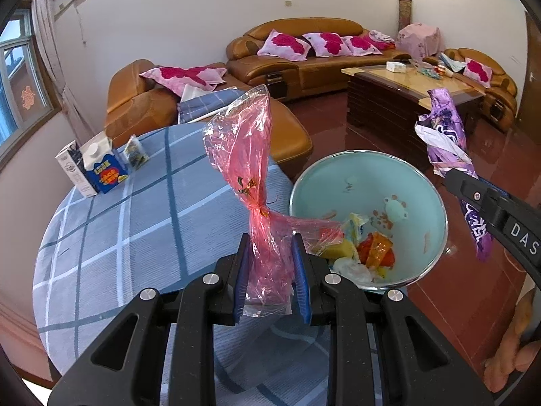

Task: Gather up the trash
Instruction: 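Carry the purple wrapper and pink bag over the teal bucket with both tools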

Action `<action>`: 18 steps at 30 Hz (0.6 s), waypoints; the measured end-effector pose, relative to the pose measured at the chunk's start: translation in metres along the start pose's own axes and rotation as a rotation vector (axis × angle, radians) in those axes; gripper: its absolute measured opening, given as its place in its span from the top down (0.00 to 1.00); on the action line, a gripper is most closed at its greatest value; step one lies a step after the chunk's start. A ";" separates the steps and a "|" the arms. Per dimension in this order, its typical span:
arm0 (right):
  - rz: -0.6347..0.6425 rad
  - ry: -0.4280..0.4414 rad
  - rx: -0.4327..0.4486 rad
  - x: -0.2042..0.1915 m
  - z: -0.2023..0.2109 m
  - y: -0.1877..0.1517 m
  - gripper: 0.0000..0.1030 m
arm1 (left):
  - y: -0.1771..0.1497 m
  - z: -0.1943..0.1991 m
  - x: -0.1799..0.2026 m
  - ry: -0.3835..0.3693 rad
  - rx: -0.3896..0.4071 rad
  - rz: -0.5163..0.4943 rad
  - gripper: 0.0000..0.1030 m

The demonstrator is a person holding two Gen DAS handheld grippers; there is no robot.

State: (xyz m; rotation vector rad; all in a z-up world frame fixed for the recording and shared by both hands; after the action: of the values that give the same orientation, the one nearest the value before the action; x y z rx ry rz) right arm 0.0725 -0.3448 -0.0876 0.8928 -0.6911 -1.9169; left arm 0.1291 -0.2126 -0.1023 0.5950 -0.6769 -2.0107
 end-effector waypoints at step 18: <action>-0.067 -0.036 -0.044 0.030 -0.028 -0.001 0.80 | 0.010 -0.033 0.045 -0.044 -0.049 -0.048 0.76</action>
State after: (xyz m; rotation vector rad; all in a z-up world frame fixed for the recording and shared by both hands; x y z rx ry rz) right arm 0.0836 -0.3739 -0.1144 0.8661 -0.6450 -2.0045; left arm 0.1352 -0.2635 -0.1265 0.5440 -0.6432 -2.0840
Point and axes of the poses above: each gripper's, at about its wrist camera, not at the fingertips, and z roughly against the way its jaws point, x to its right, y to its top, the point moved 10 cm from there along -z, roughly the way its jaws point, and after that the axes turned 3 degrees about -x, right-handed, at the moved point
